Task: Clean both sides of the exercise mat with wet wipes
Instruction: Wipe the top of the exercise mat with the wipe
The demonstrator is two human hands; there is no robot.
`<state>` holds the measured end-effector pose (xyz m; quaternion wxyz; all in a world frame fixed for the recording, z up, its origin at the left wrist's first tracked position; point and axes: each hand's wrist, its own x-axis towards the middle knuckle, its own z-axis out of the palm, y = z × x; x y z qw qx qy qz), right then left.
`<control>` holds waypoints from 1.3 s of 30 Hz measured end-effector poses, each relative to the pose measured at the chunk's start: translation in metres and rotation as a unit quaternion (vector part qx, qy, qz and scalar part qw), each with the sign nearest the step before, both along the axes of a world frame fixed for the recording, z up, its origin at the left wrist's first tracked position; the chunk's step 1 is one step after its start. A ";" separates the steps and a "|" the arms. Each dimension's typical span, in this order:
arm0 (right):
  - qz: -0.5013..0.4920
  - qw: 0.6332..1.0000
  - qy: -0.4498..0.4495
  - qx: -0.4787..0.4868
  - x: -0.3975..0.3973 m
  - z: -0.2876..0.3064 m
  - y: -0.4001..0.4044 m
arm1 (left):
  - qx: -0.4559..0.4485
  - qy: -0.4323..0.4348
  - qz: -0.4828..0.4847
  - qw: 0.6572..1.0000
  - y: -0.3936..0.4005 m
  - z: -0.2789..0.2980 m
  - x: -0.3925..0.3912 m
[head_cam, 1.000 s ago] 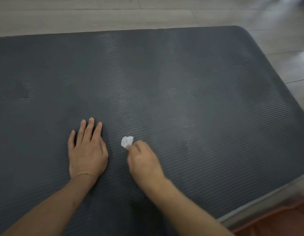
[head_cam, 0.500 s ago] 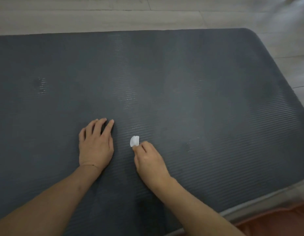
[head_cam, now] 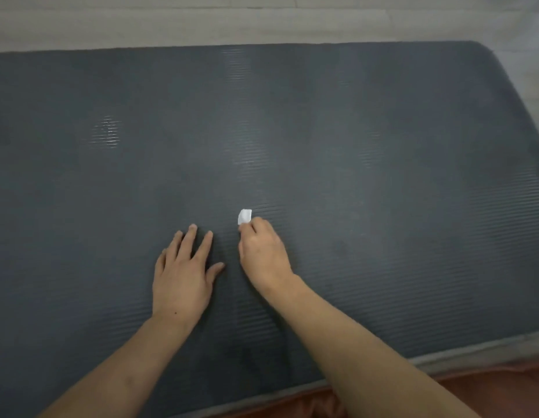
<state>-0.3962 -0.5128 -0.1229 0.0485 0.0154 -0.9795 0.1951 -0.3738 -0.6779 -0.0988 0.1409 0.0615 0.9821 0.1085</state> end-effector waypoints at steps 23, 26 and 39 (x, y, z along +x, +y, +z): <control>-0.185 0.980 -0.015 0.065 0.015 0.029 0.179 | -0.093 -0.222 -0.052 0.969 0.018 0.028 0.002; -0.326 0.945 0.004 0.024 0.012 0.013 0.144 | -0.096 -0.227 -0.043 0.968 0.019 0.025 0.002; -0.250 0.966 -0.041 0.048 0.042 0.029 0.196 | -0.082 -0.221 -0.035 0.971 0.017 0.019 0.004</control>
